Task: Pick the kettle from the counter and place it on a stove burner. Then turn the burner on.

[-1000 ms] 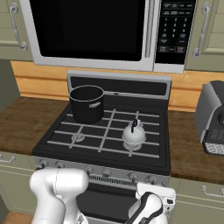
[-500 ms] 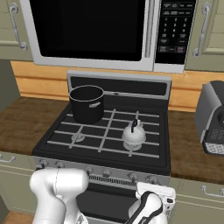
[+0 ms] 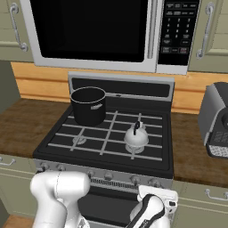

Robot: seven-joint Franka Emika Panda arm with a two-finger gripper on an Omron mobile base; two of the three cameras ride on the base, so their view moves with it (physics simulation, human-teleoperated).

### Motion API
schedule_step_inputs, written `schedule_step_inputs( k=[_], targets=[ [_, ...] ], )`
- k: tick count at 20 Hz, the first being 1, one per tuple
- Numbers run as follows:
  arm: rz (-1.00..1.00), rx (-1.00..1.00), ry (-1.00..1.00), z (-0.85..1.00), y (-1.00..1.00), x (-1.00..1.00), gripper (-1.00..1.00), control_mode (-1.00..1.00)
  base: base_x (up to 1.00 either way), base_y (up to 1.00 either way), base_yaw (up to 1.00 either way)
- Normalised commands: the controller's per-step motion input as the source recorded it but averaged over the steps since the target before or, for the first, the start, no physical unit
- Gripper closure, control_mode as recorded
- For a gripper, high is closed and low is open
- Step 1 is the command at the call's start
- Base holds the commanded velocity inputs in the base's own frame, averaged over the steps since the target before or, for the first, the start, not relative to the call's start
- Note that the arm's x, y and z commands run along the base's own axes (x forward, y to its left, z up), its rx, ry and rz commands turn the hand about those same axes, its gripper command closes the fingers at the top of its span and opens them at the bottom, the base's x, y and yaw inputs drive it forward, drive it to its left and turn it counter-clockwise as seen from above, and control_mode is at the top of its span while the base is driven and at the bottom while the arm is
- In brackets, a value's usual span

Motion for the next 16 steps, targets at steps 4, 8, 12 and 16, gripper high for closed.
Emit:
schedule_step_inputs(
  k=[4, 8, 12, 16],
  targets=[
    [0.10, -0.08, 0.02, 0.04, 0.04, 0.00, 1.00, -1.00, 0.00, 0.00, 0.00],
    [0.14, -0.17, 0.01, 0.00, 0.00, 0.00, 1.00, -1.00, 0.00, 0.00, 0.00],
    [0.18, -0.21, 0.00, 0.00, 0.00, 0.00, 1.00, -1.00, 0.00, 0.00, 0.00],
    [0.21, -0.22, 0.00, 0.00, 0.00, -0.01, 1.00, -1.00, 0.00, 0.00, 0.00]
  ],
)
